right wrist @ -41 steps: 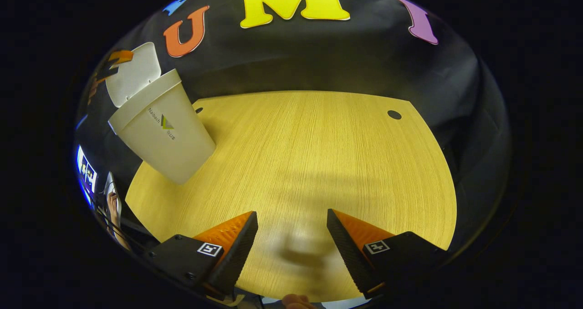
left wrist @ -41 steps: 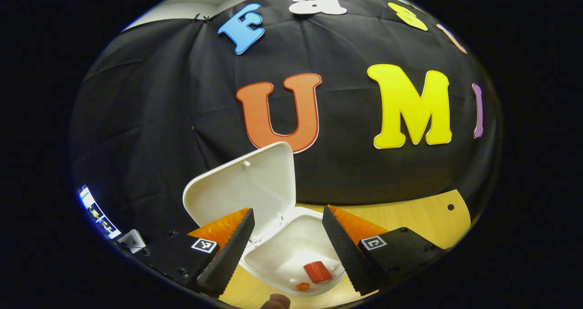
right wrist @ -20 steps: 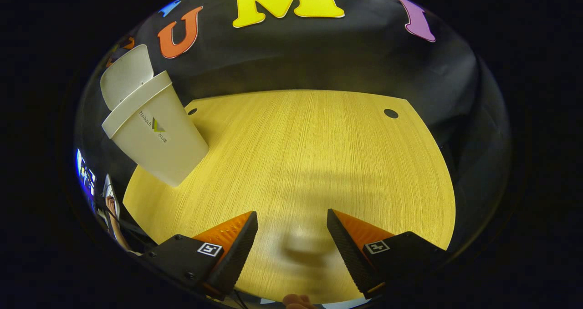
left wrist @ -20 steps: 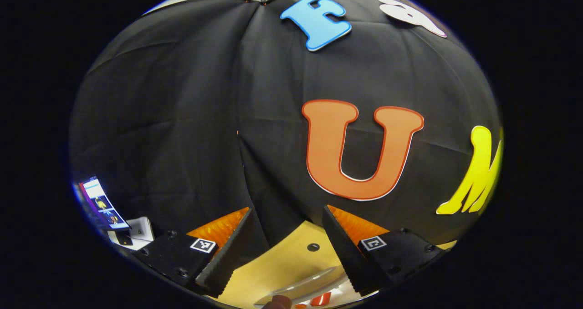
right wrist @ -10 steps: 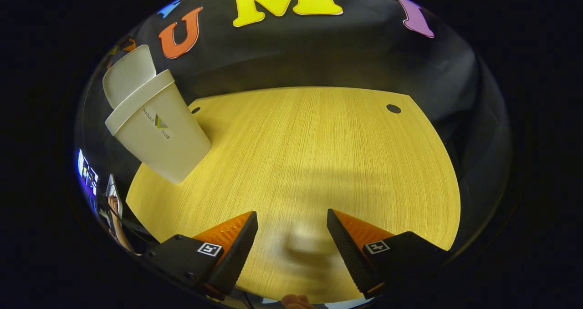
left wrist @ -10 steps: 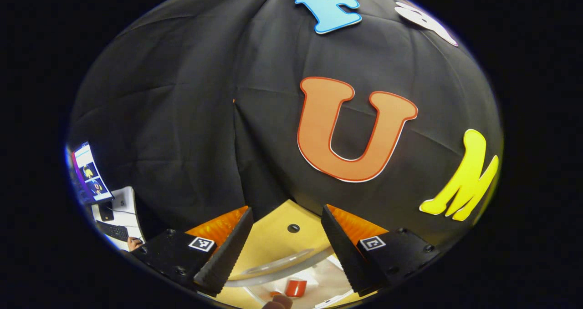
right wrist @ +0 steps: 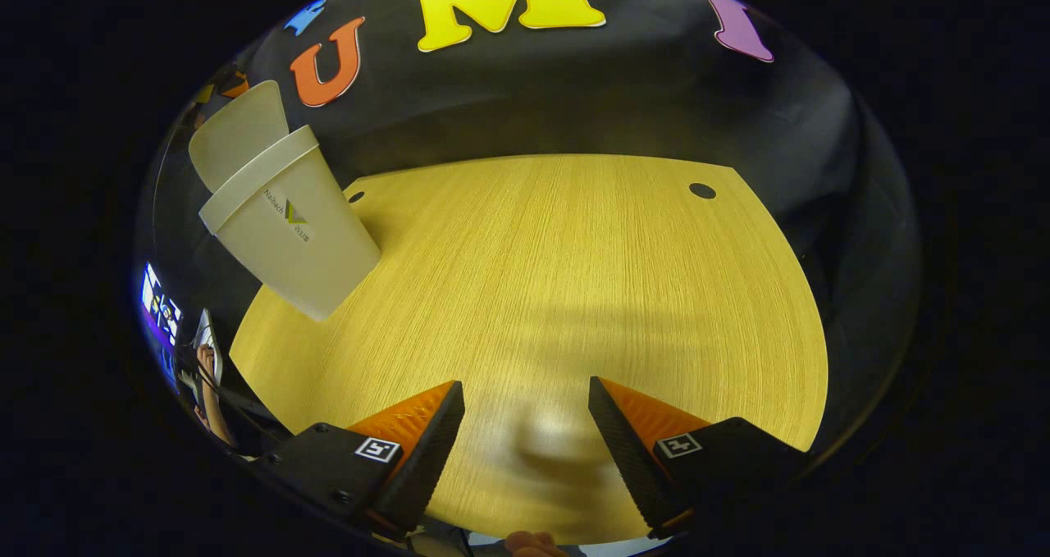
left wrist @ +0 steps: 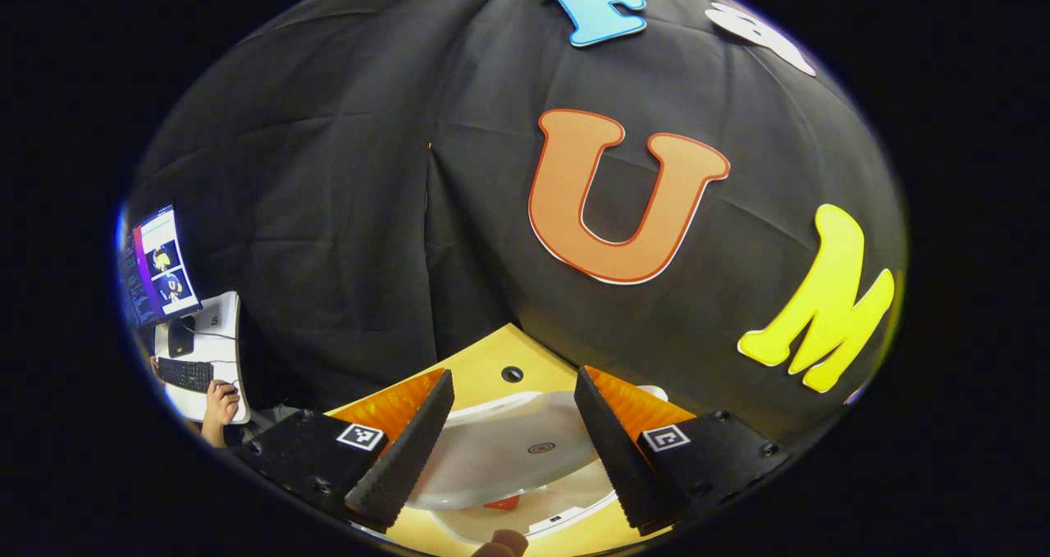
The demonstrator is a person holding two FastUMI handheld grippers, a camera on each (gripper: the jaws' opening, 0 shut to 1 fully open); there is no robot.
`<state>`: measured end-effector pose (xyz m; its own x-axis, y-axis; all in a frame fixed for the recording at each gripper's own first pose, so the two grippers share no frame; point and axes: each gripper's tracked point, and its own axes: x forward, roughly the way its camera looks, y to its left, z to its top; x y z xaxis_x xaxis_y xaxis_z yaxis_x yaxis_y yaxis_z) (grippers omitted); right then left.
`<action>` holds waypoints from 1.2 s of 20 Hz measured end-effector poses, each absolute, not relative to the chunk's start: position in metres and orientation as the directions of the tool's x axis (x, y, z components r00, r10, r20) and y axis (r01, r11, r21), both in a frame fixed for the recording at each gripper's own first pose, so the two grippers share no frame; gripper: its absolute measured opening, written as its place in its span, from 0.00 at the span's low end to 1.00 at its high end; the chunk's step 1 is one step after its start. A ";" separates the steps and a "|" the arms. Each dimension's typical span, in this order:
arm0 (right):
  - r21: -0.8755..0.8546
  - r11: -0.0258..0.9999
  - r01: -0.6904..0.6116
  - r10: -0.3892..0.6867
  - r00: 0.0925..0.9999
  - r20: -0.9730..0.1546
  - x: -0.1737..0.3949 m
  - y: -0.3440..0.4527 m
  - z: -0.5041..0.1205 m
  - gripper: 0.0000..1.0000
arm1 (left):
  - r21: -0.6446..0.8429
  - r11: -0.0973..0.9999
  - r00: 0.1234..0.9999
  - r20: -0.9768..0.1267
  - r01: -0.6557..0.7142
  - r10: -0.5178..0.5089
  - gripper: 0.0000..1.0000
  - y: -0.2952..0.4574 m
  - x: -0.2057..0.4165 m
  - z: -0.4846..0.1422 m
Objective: Press the lid of the desktop garbage bin to open it, pick up the crumpled paper on the desktop and throw it into the bin, then pick up the pop can on the desktop and drop it into the bin, and finally close the garbage bin lid.
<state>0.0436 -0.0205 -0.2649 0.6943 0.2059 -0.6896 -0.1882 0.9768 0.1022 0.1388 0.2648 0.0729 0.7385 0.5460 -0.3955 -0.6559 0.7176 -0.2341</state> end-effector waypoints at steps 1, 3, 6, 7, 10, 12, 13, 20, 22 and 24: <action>0.096 0.976 -0.193 0.206 0.696 -0.688 0.042 -0.025 -0.267 0.94 | -0.227 0.720 0.737 -0.397 -0.656 0.546 0.98 0.254 0.138 0.067; 0.095 0.973 -0.211 0.217 0.683 -0.697 0.037 -0.029 -0.273 0.97 | -0.226 0.721 0.734 -0.415 -0.655 0.538 0.98 0.237 0.137 0.055; 0.110 0.966 -0.236 0.244 0.676 -0.695 0.033 -0.034 -0.279 0.97 | -0.238 0.702 0.717 -0.452 -0.671 0.531 0.98 0.220 0.134 0.034; 0.113 0.963 -0.243 0.252 0.677 -0.692 0.033 -0.035 -0.280 0.97 | -0.237 0.695 0.707 -0.469 -0.678 0.530 0.98 0.215 0.133 0.027; 0.125 0.961 -0.248 0.266 0.691 -0.673 0.037 -0.042 -0.284 0.94 | -0.202 0.687 0.682 -0.479 -0.698 0.553 0.98 0.204 0.130 0.013; 0.156 0.958 -0.241 0.282 0.685 -0.672 0.036 -0.046 -0.290 0.97 | -0.160 0.686 0.663 -0.482 -0.710 0.573 0.98 0.198 0.129 0.002; 0.168 0.956 -0.242 0.290 0.677 -0.676 0.036 -0.046 -0.293 0.97 | -0.143 0.688 0.656 -0.487 -0.711 0.576 0.98 0.194 0.128 -0.004; 0.181 0.948 -0.262 0.314 0.674 -0.669 0.040 -0.048 -0.307 0.98 | -0.095 0.687 0.622 -0.526 -0.720 0.580 0.98 0.178 0.124 -0.038; 0.195 0.944 -0.266 0.327 0.671 -0.665 0.038 -0.047 -0.308 0.98 | -0.079 0.683 0.608 -0.539 -0.726 0.583 0.98 0.175 0.123 -0.046; 0.208 0.939 -0.275 0.342 0.663 -0.666 0.035 -0.046 -0.311 0.98 | -0.044 0.693 0.603 -0.533 -0.720 0.593 0.98 0.171 0.123 -0.044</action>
